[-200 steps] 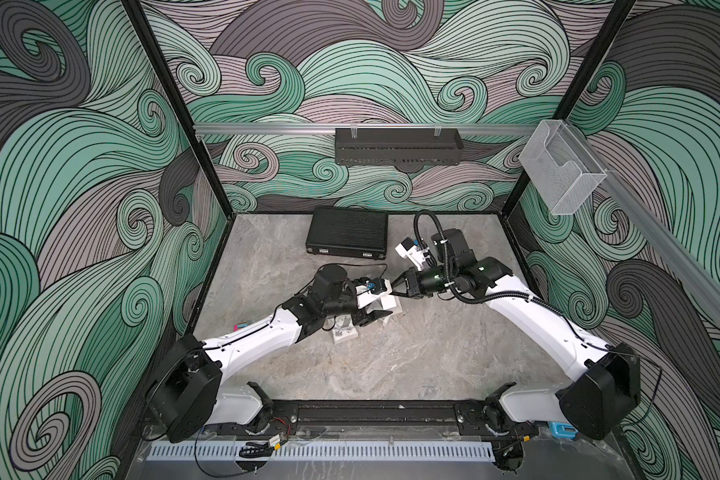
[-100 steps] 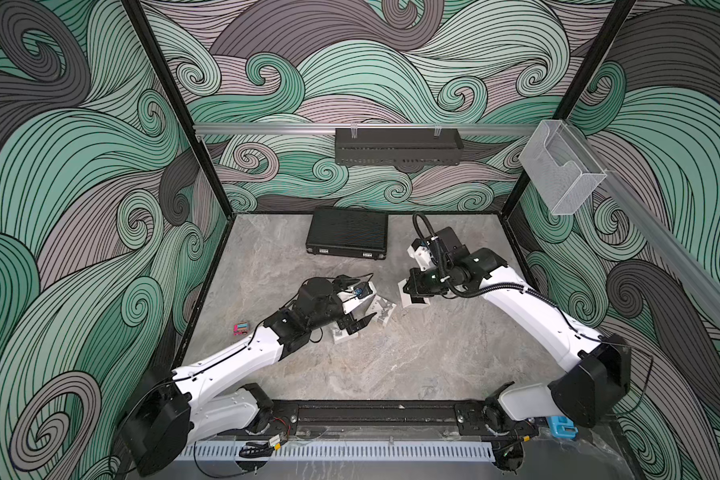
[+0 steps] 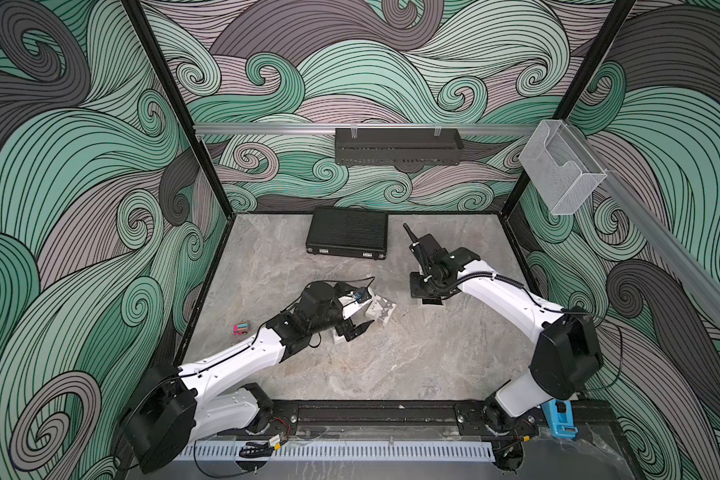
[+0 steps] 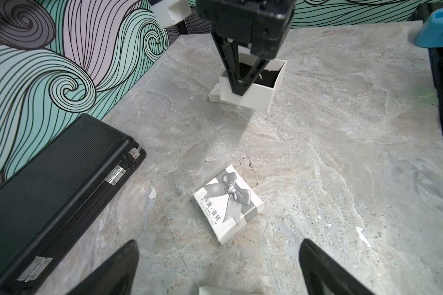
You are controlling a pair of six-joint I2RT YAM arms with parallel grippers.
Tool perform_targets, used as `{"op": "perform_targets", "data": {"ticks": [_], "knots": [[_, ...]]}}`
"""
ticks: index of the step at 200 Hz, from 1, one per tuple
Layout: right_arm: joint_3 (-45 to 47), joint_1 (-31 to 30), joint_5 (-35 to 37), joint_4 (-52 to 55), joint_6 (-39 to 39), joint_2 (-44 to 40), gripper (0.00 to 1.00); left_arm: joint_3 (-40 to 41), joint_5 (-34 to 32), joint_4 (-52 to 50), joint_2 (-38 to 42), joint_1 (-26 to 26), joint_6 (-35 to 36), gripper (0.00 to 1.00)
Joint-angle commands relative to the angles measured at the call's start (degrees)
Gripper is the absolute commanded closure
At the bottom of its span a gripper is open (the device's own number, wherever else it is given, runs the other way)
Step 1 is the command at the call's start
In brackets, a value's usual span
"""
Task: Take the rings out of the lift-off lid box
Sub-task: Place the jewelry box at the center of the board.
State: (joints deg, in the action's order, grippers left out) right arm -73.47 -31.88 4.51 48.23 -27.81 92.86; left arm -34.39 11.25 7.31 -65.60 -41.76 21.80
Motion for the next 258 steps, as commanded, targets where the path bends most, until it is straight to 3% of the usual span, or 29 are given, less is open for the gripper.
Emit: {"op": "perform_targets", "data": {"ticks": [1, 51, 95, 123, 195, 208, 222, 258], "knots": [[-0.38, -0.16, 1.77, -2.92, -1.84, 4.65, 1.0, -4.63, -1.7, -2.51, -1.42, -0.08, -5.74, 0.01], [-4.1, 0.06, 0.16, -4.91, -1.01, 14.1, 1.0, -7.79, 0.62, -6.47, -4.81, -0.08, -7.68, 0.01], [-3.79, 0.0, -0.51, -6.05, -1.38, 15.84, 1.0, -7.88, -0.49, -6.96, -5.36, -0.08, -7.47, 0.01], [-3.7, 0.08, -0.78, -6.11, -1.27, 15.56, 0.94, -7.77, -1.7, -6.9, -5.47, -0.03, -7.39, 0.01], [-4.03, 0.94, -3.15, -5.53, 2.29, 9.9, 0.53, -7.94, -7.22, -5.1, -4.65, 0.01, -6.81, 0.01], [-2.99, 1.84, -3.93, -5.57, 3.28, 6.41, 0.35, -9.04, -7.63, -4.68, -5.41, 0.18, -5.87, 0.01], [-1.37, 3.13, -5.48, -5.61, 5.33, 2.12, 0.02, -12.62, -7.64, -6.65, -7.87, 0.53, -5.03, 0.01], [4.89, 7.28, -7.57, -5.91, 9.49, -6.5, 0.01, -24.25, -5.11, -12.48, -20.23, 1.33, -4.19, 0.01]]}}
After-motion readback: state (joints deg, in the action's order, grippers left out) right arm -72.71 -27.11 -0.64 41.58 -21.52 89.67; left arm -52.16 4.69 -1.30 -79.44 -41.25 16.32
